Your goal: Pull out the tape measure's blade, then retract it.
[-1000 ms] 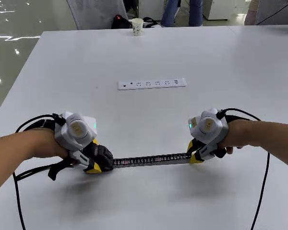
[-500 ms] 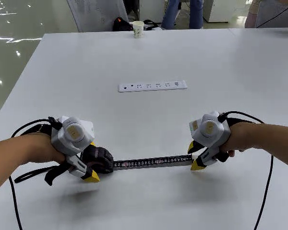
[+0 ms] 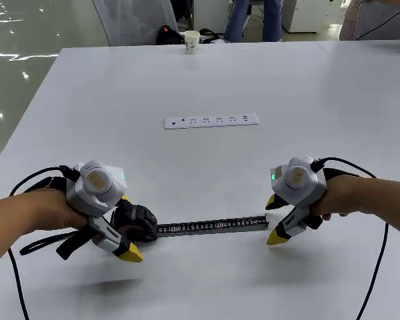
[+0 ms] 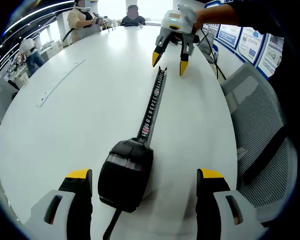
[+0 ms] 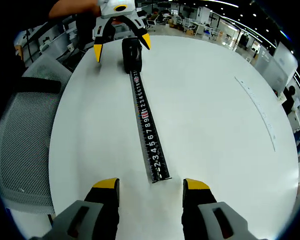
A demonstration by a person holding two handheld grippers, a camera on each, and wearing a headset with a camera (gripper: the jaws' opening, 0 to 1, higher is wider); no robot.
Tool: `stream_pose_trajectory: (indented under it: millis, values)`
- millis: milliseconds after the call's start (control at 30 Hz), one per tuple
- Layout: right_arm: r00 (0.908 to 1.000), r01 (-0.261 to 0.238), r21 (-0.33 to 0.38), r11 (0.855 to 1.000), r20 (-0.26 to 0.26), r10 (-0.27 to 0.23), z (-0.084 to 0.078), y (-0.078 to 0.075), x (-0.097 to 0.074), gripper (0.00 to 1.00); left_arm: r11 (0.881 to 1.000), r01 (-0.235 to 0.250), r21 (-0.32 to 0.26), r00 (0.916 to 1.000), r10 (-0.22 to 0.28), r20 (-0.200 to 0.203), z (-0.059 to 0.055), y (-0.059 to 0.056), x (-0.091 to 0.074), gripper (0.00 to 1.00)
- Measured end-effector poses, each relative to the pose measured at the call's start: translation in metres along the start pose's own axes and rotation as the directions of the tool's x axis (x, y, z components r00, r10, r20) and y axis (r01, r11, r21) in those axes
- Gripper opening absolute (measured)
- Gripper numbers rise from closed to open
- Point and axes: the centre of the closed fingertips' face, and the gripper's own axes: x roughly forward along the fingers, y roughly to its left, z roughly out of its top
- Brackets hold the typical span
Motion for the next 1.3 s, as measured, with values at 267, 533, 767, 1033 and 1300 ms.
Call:
stream_pose_trajectory:
  millis: [267, 533, 767, 1033, 1300]
  values:
    - [0.9985, 0.011, 0.113, 0.994, 0.051, -0.017, -0.005, 0.005, -0.001, 0.61, 0.996, -0.003, -0.094, 0.9984, 0.009, 0.055, -0.002, -0.002, -0.005, 0.94]
    - [0.9951, 0.042, 0.186, 0.982, 0.080, -0.058, -0.011, 0.005, -0.004, 0.73, 0.987, -0.004, -0.163, 0.9928, 0.023, 0.118, -0.002, -0.007, -0.008, 0.99]
    - [0.9868, 0.076, 0.268, 0.960, 0.118, -0.111, -0.013, 0.002, -0.009, 0.86, 0.967, -0.078, -0.242, 0.9738, 0.126, 0.189, -0.003, 0.004, -0.016, 0.99]
    - [0.9663, 0.110, 0.367, 0.924, 0.178, -0.186, -0.015, -0.003, -0.019, 0.99, 0.921, -0.167, -0.353, 0.9229, 0.272, 0.273, -0.008, 0.018, -0.038, 0.99]
    - [0.9472, 0.122, 0.435, 0.892, 0.217, -0.236, -0.026, -0.003, -0.026, 0.99, 0.845, -0.244, -0.476, 0.8611, 0.414, 0.294, -0.029, 0.034, -0.056, 0.99]
